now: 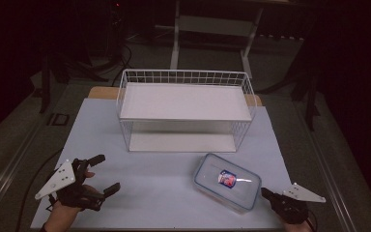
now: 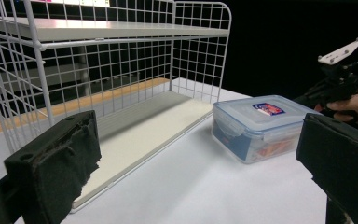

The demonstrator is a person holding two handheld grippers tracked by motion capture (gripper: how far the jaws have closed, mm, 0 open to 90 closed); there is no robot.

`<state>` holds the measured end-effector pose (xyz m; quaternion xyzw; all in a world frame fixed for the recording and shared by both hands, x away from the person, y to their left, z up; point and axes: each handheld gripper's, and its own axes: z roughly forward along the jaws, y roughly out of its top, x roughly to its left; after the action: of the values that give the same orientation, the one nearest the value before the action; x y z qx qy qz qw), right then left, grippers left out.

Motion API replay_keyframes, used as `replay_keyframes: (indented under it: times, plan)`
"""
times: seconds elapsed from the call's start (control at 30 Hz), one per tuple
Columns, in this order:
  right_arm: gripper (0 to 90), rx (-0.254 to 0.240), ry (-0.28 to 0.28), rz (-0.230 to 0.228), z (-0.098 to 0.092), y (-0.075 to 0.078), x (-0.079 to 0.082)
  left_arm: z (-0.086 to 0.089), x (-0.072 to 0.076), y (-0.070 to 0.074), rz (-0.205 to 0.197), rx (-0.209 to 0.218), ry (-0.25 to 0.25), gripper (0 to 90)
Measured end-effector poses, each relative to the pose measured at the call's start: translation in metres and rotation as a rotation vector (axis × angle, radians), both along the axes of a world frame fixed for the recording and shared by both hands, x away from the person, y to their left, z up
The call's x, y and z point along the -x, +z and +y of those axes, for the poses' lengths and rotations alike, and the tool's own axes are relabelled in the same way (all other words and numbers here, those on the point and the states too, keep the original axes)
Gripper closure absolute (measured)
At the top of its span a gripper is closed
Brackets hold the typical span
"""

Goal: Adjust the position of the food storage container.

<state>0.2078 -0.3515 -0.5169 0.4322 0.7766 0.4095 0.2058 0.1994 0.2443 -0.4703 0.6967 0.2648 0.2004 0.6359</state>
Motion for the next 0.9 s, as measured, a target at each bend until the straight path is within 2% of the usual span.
replay_keyframes:
  times: [0.17,0.37,0.9]
  plan:
    - [90.0,-0.013,-0.007,0.005,-0.001,-0.001,-0.005,0.000,0.000,0.000,0.002,0.000,-0.003,0.0]
    - [90.0,-0.015,0.010,0.011,0.006,-0.001,-0.015,-0.001,0.000,0.000,0.002,-0.001,-0.003,0.0]
    - [90.0,-0.004,0.109,0.007,0.045,0.002,-0.050,-0.002,0.000,-0.001,0.002,-0.007,-0.004,0.0]
